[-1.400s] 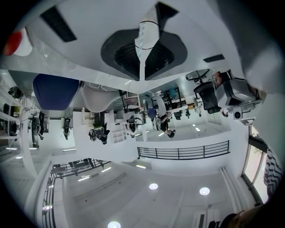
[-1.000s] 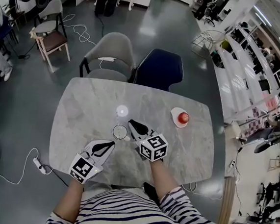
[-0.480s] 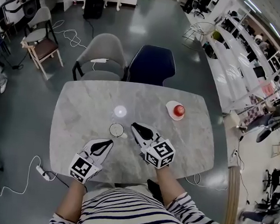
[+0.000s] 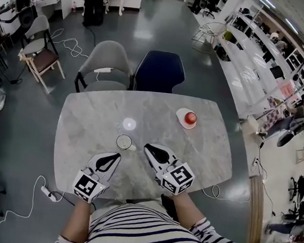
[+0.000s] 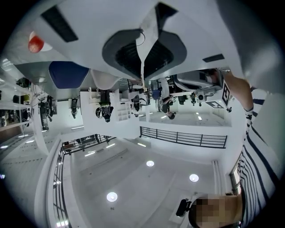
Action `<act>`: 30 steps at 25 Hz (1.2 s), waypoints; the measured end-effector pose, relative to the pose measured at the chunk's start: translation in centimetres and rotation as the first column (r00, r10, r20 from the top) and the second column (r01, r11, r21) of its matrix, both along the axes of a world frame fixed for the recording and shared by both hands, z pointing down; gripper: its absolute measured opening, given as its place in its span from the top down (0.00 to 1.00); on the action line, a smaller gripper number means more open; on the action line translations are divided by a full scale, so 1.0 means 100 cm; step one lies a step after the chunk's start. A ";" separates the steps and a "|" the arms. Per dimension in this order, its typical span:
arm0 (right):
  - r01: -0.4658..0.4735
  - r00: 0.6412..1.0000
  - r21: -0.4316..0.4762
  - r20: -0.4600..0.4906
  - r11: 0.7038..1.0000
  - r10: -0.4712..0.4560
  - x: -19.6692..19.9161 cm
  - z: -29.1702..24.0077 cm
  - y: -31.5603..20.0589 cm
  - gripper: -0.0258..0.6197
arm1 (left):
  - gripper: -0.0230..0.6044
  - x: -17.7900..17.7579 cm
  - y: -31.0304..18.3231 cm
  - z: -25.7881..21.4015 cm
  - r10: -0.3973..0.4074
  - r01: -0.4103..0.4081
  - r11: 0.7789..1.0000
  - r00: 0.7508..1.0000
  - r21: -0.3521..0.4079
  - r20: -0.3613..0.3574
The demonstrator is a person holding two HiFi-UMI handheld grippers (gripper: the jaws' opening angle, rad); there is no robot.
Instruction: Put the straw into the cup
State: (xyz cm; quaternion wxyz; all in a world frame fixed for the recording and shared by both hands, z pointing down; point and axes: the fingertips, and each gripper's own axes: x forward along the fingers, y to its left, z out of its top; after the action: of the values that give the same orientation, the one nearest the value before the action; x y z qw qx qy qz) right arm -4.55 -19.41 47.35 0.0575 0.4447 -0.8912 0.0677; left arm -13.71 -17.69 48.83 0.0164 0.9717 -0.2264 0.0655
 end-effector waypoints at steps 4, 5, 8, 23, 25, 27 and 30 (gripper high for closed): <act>-0.024 1.000 -0.008 0.018 1.000 0.024 0.008 0.001 0.013 0.93 | 0.95 -0.005 0.001 -0.001 -0.012 0.012 1.000 1.000 0.009 -0.002; -0.028 0.999 -0.008 0.021 1.000 0.028 0.010 0.001 0.015 0.93 | 0.95 -0.007 -0.001 -0.002 -0.020 0.020 1.000 1.000 0.010 -0.005; -0.033 0.999 0.001 0.020 0.999 0.033 0.009 -0.001 0.017 0.94 | 0.95 -0.012 -0.005 -0.005 -0.034 0.034 0.999 0.999 0.020 -0.009; -0.011 1.000 0.046 0.013 0.999 0.010 0.000 -0.015 0.024 0.95 | 0.95 -0.023 -0.006 -0.021 -0.063 0.065 0.996 0.997 0.055 -0.038; -0.002 1.000 0.048 0.008 0.999 0.002 -0.002 -0.014 0.024 0.95 | 0.95 -0.023 -0.006 -0.020 -0.063 0.065 0.996 0.997 0.056 -0.041; -0.001 1.000 0.050 -0.007 0.999 0.002 -0.003 -0.014 0.025 0.95 | 0.95 -0.023 -0.006 -0.021 -0.063 0.065 0.996 0.997 0.057 -0.042; 0.001 0.999 0.049 -0.037 0.999 0.001 -0.003 -0.013 0.027 0.95 | 0.95 -0.022 -0.005 -0.021 -0.065 0.068 0.996 0.997 0.056 -0.046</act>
State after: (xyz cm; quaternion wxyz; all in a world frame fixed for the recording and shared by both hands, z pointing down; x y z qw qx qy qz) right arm -4.83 -16.73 46.09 0.0629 0.4472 -0.8914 0.0374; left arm -15.90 -18.17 46.77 -0.0046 0.9649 -0.2601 0.0370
